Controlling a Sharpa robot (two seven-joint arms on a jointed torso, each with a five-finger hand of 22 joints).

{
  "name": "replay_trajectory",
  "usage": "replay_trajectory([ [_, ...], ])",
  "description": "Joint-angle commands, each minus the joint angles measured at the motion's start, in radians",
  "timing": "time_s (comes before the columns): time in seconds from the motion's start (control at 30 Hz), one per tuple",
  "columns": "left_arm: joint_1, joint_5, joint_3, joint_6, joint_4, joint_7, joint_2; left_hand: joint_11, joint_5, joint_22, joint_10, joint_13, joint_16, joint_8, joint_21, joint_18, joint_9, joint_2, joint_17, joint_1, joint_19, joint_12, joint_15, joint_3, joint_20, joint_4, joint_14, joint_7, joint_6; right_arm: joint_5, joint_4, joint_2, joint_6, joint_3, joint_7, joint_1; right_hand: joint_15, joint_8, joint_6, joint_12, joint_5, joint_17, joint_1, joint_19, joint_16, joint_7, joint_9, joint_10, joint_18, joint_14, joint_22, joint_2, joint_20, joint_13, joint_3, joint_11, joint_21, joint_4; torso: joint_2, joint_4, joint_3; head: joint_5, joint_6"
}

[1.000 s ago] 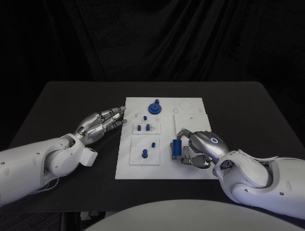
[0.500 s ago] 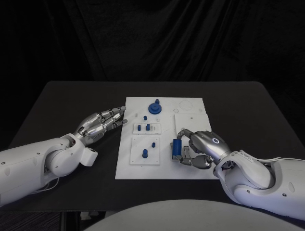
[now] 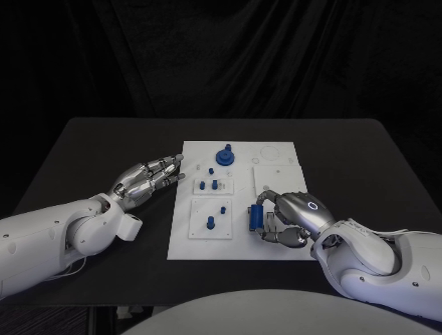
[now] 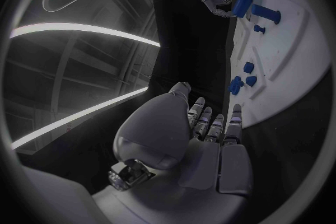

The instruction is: Assemble the parts on the task board

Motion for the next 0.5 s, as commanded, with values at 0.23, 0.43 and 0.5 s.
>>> replay_trajectory([
  [0.23,-0.002,0.005,0.001,0.012,0.0,0.009,0.003,0.003,0.0,0.001,0.0,0.001,0.002,0.005,0.005,0.01,0.001,0.001,0.001,0.004,0.009,0.003,0.004,0.005,-0.001,0.002,-0.001,0.003,-0.004,0.014,-0.008,0.001,0.062,0.0,0.001,-0.002,0.009,-0.055,-0.003,0.003,-0.007,0.247,0.001,0.024,-0.001,-0.014,-0.055,0.102,0.009,0.101,0.21,0.0,0.006,0.263,0.015,0.007,-0.015,0.001,0.0,0.0004,-0.0006,0.001,0.0],
  [0.43,-0.003,0.005,0.001,0.013,-0.001,0.008,0.004,0.003,0.0,0.001,0.0,0.001,0.002,0.005,0.005,0.01,0.001,0.001,0.001,0.004,0.009,0.003,0.004,0.005,-0.001,0.002,-0.001,0.003,-0.004,0.015,-0.014,0.002,0.083,0.0,-0.006,-0.002,0.009,-0.072,-0.006,0.003,-0.009,0.24,0.003,0.019,-0.005,-0.012,-0.078,0.102,0.011,0.099,0.207,-0.001,0.007,0.263,0.015,0.007,-0.023,0.001,0.0,0.001,-0.0003,0.001,0.0],
  [0.5,-0.003,0.005,0.001,0.013,-0.001,0.008,0.004,0.003,0.0,0.001,0.0,0.001,0.002,0.005,0.005,0.01,0.001,0.001,0.001,0.004,0.009,0.003,0.004,0.005,-0.001,0.002,-0.001,0.003,-0.004,0.015,-0.016,0.003,0.088,0.0,-0.007,-0.002,0.009,-0.09,-0.014,0.003,-0.013,0.238,0.005,0.018,-0.006,-0.01,-0.098,0.102,0.011,0.098,0.206,-0.001,0.006,0.263,0.013,0.006,-0.027,0.002,0.0,0.001,-0.0001,0.001,0.0],
])
